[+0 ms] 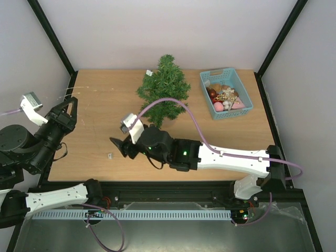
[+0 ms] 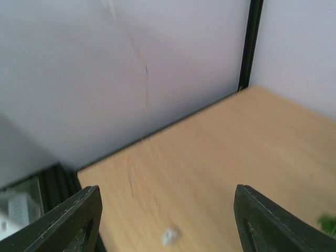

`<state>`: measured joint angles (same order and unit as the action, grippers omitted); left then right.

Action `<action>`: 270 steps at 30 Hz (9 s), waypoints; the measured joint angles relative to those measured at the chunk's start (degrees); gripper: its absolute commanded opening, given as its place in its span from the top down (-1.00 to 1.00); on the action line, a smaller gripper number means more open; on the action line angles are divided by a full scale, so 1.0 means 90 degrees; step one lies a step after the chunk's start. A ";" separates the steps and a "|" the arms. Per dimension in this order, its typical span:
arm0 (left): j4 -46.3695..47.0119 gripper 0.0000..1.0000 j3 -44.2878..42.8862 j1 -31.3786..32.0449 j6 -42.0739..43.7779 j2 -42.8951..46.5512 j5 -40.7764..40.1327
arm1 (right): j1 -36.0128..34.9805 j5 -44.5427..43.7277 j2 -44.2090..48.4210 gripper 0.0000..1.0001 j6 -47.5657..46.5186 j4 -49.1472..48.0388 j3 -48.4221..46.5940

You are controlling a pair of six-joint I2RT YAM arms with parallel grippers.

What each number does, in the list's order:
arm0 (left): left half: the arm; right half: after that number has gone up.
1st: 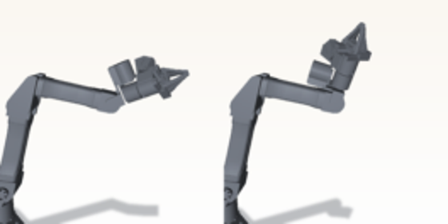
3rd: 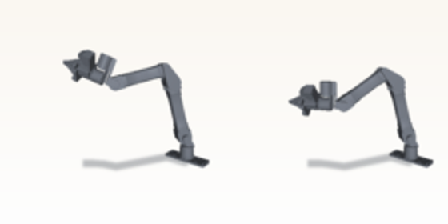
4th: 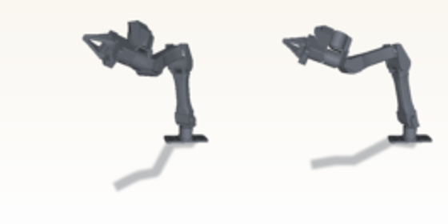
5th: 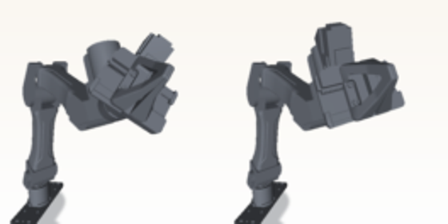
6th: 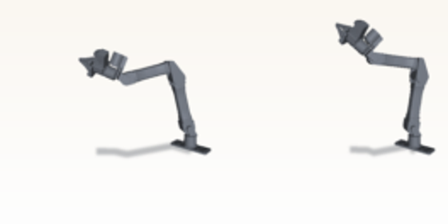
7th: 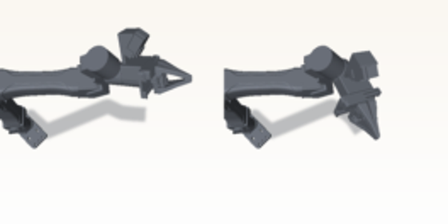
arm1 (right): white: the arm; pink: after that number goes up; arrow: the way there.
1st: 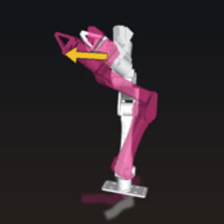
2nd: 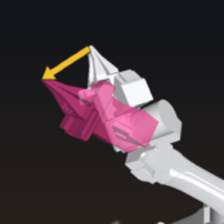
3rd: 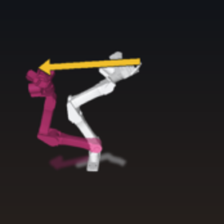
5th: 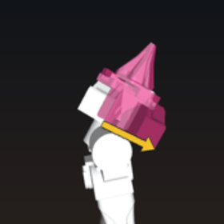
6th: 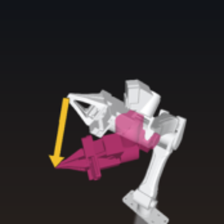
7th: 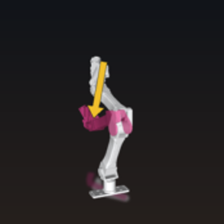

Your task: Decorate the small christmas tree

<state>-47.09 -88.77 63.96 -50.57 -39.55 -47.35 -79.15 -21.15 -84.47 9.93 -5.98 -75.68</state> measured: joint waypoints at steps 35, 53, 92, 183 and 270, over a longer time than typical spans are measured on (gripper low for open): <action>0.0716 0.95 0.0627 -0.5411 0.0738 -0.2154 0.2584 | 0.2805 0.0245 0.0102 -0.38 -0.1175 0.3147 -0.4483; 0.1477 0.95 -0.2574 -0.7252 0.1180 -0.5644 0.6013 | 0.4471 0.1460 0.0403 -0.37 -0.0714 0.3247 -0.4031; 0.6980 0.95 -0.5986 -0.6139 -0.1304 -1.0829 1.0023 | 0.8716 0.7405 -0.3633 -0.32 0.2582 0.1610 -0.5778; 0.8660 -0.15 -0.5948 -0.5226 -0.1977 -1.1509 1.1125 | 0.7298 0.5797 -0.4595 0.97 0.0903 0.1253 -0.6623; 0.3900 -0.41 0.4923 -0.1161 0.0770 -0.1234 0.5277 | 0.7208 0.5901 0.0610 0.97 0.1372 0.5836 -0.3925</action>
<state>-11.99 -44.47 53.52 -43.64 -50.65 0.14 -14.28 31.97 -78.98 22.28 46.54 -111.00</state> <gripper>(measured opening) 0.676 0.016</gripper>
